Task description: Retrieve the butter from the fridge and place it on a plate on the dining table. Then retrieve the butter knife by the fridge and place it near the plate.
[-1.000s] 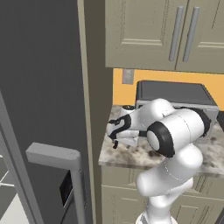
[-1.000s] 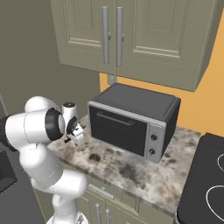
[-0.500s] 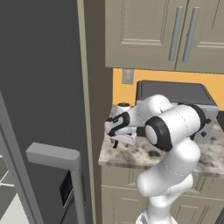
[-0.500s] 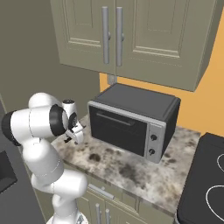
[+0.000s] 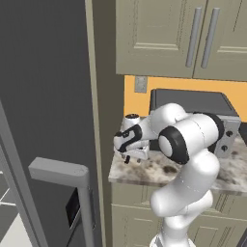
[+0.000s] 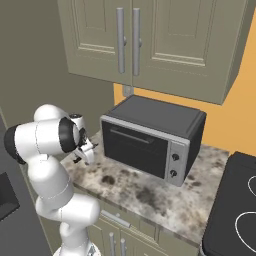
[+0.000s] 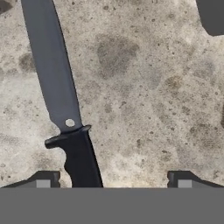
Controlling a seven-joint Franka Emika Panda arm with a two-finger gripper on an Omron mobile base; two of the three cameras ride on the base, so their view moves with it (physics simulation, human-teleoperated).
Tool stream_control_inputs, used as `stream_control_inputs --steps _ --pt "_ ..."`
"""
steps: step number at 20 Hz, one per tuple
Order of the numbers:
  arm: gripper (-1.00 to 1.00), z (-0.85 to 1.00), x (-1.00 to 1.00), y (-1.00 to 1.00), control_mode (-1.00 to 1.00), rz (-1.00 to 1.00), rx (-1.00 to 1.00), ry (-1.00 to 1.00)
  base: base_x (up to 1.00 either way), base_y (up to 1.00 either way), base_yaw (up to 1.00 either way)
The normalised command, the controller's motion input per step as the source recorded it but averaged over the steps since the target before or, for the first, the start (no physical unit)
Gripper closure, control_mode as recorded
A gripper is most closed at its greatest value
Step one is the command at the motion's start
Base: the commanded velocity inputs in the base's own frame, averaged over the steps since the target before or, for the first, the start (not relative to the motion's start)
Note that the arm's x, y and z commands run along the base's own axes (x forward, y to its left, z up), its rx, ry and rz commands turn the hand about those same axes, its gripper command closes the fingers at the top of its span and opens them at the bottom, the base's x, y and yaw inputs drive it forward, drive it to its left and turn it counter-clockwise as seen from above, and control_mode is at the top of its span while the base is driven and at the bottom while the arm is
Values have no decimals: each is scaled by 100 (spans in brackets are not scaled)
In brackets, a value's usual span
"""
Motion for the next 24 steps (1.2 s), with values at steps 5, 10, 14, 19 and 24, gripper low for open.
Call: stream_control_inputs --steps 5,10,14,19,24 --pt "-100 -29 -17 -37 -100 0 -3 1 0 0 0" --pt "-100 -30 -34 -66 -100 0 0 0 0 0 0" --pt "-100 -26 -30 -50 -100 0 0 0 0 0 0" --pt "-100 0 0 -1 -100 11 0 0 0 0 0" --pt "-100 0 9 6 -100 30 0 2 0 0 0"
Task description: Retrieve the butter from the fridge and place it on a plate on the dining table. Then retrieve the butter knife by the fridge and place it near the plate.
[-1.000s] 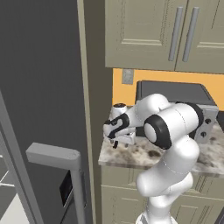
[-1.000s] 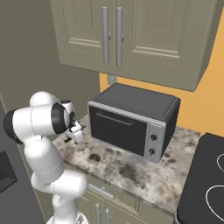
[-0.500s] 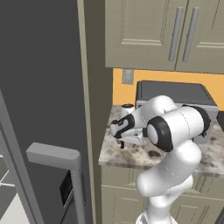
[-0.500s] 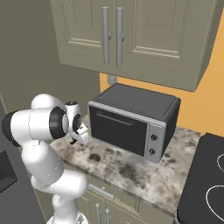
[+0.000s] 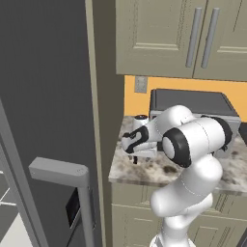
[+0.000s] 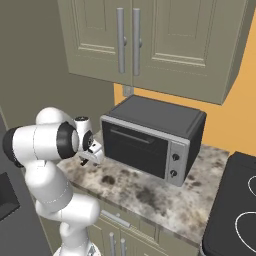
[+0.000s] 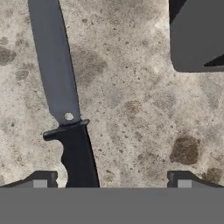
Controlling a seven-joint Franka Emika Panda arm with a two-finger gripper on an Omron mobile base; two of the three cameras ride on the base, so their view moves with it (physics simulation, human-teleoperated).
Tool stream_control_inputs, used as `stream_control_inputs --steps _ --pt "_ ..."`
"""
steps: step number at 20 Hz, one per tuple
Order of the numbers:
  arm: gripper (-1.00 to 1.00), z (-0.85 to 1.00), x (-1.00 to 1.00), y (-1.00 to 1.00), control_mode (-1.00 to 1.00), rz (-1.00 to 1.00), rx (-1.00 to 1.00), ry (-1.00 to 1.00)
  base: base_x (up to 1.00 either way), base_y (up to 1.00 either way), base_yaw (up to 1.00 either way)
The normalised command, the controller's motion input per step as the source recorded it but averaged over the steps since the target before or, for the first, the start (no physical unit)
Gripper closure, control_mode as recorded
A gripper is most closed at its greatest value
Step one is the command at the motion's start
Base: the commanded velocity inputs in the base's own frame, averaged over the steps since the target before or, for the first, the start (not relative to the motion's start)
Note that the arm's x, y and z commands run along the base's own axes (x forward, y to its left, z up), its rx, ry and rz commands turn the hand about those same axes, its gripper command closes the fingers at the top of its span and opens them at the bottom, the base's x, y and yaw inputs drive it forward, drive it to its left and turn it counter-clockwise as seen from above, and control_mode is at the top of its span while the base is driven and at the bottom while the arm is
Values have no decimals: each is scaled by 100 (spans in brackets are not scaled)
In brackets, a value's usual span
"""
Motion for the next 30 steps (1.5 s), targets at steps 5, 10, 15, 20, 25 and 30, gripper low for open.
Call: stream_control_inputs --steps 5,10,15,20,25,30 --pt "-100 0 25 22 -100 20 0 1 0 0 0" --pt "-100 -18 5 11 -100 -1 -3 0 0 0 0" --pt "-100 -24 -9 0 -100 -3 0 0 0 0 0" --pt "100 -14 0 0 -100 0 0 0 0 0 0" --pt "100 -12 0 0 -100 0 0 0 0 0 0" --pt "100 -2 0 -1 -100 0 0 0 0 0 0"
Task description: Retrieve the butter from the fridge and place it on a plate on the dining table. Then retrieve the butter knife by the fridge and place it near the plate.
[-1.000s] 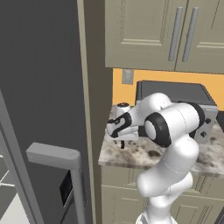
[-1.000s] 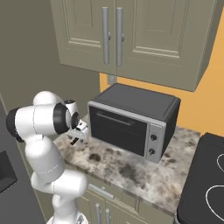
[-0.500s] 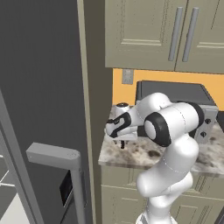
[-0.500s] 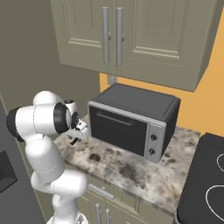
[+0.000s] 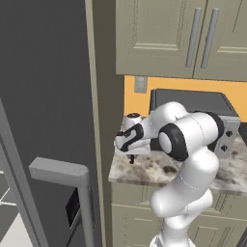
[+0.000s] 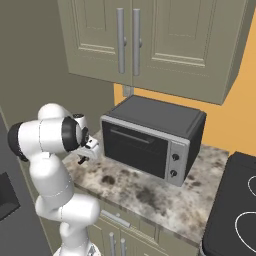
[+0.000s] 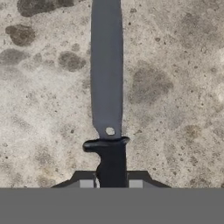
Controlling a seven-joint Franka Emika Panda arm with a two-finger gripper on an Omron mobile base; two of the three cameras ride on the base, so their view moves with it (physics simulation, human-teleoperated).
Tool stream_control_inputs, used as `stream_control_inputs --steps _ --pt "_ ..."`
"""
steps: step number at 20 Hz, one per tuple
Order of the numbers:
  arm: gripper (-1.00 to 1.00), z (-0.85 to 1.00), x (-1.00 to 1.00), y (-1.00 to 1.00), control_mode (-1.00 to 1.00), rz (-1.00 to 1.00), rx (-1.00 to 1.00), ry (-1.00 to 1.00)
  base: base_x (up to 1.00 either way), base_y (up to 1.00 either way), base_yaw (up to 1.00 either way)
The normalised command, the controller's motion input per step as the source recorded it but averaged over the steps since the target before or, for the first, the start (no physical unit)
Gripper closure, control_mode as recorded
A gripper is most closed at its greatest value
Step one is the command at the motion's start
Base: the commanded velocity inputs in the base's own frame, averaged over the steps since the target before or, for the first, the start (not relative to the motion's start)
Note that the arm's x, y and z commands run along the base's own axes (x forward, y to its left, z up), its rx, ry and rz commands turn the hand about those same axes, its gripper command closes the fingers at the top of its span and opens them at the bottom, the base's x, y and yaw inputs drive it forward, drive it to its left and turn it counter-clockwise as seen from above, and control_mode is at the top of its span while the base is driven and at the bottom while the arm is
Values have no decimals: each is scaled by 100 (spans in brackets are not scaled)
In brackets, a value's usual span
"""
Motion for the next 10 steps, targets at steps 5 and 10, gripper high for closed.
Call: stream_control_inputs --steps 5,10 --pt "100 36 -61 -16 -100 0 0 -2 0 0 0" --pt "100 94 -100 -32 -100 0 0 0 0 0 0"
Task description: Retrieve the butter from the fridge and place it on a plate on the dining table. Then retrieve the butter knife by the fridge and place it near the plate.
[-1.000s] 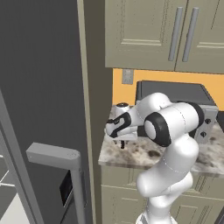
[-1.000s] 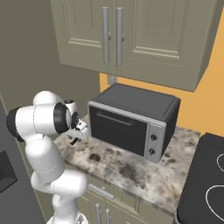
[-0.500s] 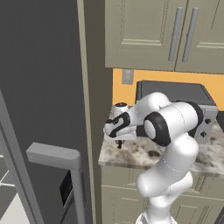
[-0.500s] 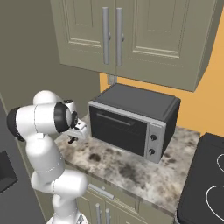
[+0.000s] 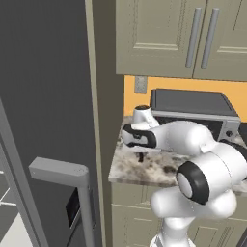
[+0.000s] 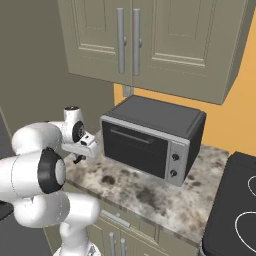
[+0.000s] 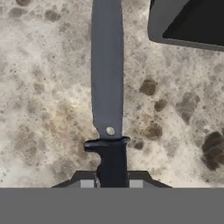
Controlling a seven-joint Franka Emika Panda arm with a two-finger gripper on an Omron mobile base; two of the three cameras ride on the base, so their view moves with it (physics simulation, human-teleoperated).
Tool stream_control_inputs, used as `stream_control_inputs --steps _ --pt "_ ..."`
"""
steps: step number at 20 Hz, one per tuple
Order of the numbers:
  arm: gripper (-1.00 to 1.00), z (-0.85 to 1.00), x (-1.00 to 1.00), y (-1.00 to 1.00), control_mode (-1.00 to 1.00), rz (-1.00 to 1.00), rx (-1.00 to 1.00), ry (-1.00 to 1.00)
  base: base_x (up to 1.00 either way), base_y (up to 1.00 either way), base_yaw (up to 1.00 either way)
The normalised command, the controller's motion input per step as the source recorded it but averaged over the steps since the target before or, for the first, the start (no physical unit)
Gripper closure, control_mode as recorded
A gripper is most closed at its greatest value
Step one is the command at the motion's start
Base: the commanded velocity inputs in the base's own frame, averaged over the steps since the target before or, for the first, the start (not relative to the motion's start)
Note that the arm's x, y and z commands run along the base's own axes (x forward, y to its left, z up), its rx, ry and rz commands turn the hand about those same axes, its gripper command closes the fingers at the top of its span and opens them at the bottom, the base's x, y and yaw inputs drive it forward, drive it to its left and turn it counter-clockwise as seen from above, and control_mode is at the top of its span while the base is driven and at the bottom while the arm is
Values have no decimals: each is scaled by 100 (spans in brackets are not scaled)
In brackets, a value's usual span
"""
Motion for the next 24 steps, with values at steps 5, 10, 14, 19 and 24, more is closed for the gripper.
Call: stream_control_inputs --steps 5,10,14,19,24 --pt "100 70 -100 -10 -100 10 -2 3 0 0 0" --pt "100 60 -94 -37 -100 16 0 6 0 0 0" --pt "100 65 -96 -35 -100 10 0 3 0 0 0" --pt "100 79 -68 -26 -100 1 1 1 0 0 0" --pt "100 91 -10 -13 -100 0 7 3 0 0 0"
